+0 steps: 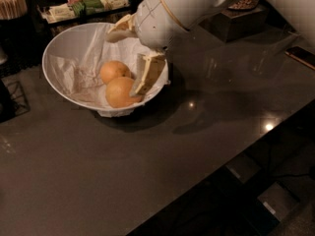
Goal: Pick orange from white bowl
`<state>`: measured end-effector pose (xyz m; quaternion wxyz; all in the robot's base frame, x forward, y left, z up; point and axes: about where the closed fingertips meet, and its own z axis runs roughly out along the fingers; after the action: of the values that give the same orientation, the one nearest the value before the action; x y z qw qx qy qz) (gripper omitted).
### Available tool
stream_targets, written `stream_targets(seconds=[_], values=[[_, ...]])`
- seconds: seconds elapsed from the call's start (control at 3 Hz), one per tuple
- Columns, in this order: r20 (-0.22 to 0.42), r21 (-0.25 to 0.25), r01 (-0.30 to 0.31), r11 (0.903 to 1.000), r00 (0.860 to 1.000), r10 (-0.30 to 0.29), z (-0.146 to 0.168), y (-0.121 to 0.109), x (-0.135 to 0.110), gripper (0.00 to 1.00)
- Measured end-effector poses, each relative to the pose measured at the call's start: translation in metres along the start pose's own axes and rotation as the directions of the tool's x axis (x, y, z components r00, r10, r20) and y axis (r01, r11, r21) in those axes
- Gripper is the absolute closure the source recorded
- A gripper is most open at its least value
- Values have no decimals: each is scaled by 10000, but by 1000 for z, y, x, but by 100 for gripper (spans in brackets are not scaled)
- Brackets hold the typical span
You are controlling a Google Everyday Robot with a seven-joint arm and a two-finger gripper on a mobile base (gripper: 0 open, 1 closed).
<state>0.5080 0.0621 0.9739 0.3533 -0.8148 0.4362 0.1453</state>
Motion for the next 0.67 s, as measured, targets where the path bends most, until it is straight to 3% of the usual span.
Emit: stream_targets(seconds=[0.33,0.67], values=[[-162,447,-165,9989,9997,173,-3,-3,9,0],[-156,431,-163,9989,9997,170,-3,-3,8,0]])
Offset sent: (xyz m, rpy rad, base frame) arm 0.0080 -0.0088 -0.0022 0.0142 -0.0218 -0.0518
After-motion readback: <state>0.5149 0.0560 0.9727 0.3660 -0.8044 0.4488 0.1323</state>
